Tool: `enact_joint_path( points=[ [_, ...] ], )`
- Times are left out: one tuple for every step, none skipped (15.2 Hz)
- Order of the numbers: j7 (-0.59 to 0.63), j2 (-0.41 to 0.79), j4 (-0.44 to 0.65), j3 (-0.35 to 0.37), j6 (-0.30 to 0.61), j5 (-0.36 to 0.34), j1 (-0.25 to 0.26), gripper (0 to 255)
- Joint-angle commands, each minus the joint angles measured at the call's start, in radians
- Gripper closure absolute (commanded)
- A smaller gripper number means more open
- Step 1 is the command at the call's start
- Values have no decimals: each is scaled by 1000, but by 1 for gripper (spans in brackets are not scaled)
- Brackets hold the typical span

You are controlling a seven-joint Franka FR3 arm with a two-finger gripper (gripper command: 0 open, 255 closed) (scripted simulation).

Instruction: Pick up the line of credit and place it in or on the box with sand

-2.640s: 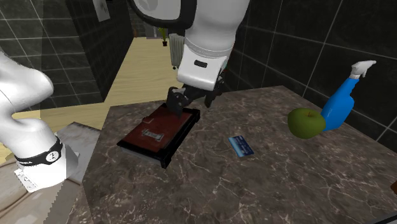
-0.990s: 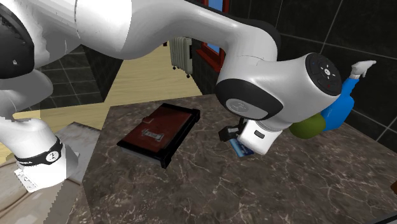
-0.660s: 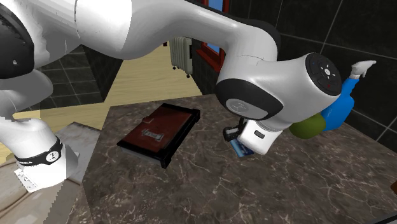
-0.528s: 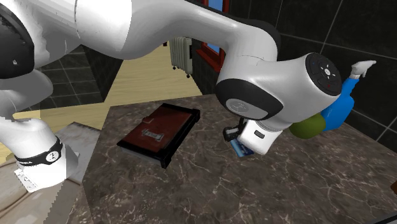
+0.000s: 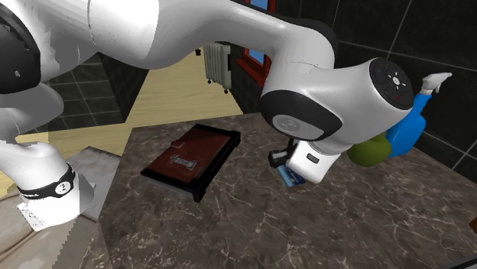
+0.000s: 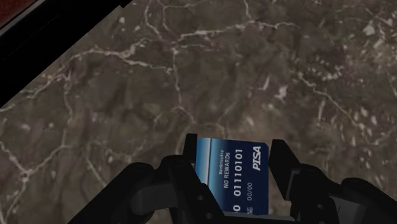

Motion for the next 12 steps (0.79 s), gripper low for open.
enact_joint_path(
  points=[
    [6,-11,5,1,-15,0,-2,255],
    [10,-15,12,1,-25,0,-2,255],
    [15,-18,19,2,-34,0,-3,255],
    [19,-22,26,2,-44,0,-3,255],
    [24,-25,33,3,-54,0,-3,255],
    [28,-29,41,3,-63,0,-4,255],
    [33,-32,49,4,-74,0,-4,255],
    [37,-34,57,5,-84,0,-4,255],
    [42,-37,66,5,-94,0,-4,255],
    [47,-39,76,6,-104,0,-4,255],
    [52,-41,85,6,-115,0,-5,255],
    [57,-43,96,7,-126,0,-5,255]
  ],
)
